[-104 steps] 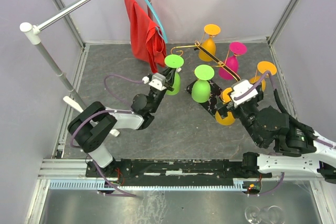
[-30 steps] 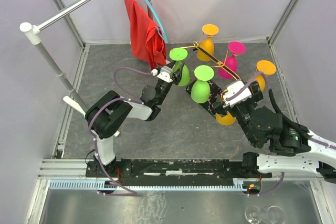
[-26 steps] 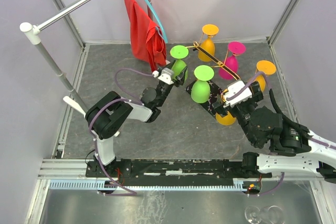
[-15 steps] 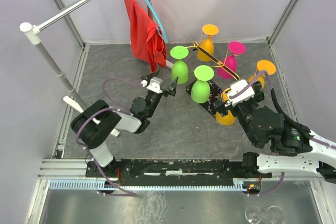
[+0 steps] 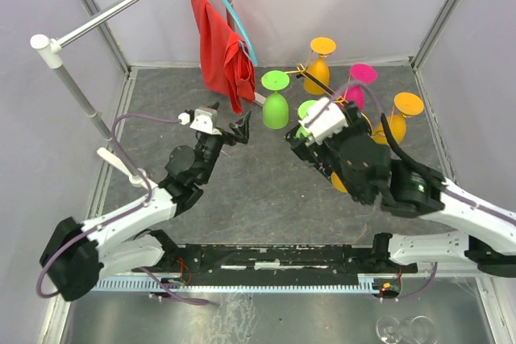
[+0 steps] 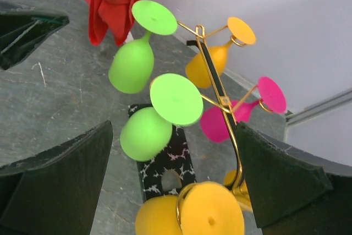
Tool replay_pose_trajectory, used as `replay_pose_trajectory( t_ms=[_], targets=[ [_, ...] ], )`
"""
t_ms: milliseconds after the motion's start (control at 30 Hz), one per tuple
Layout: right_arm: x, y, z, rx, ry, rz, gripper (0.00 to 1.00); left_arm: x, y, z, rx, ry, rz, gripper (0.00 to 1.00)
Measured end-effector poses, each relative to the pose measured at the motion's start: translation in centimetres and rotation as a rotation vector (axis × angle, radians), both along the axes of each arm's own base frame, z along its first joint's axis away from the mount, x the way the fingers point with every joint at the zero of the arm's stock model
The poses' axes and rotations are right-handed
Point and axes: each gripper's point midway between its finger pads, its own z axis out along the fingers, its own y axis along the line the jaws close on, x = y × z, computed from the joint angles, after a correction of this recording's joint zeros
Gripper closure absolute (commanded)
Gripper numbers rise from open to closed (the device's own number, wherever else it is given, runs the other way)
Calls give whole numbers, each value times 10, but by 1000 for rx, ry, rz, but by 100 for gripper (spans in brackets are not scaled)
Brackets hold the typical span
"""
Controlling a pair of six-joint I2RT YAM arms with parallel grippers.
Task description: Place the wine glass upside down on the wine glass rack
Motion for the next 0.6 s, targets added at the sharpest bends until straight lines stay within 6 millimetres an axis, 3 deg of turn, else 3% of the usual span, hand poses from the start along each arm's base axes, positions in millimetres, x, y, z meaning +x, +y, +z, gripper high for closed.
replay_pose_trajectory(
  t_ms=[133,333,433,600],
  targets=[
    [36,19,-3,-7,80,3,0,-13,12,-2,16,58,-3,1],
    [100,18,2,0,182,-39,0,-12,16,-11,95,181,22,1],
    [135,-8,12,36,208,-98,0,-7,14,-9,126,219,37,1],
    [183,-91,24,136,231,-264,0,1,17,-15,132,267,86,1]
  ],
)
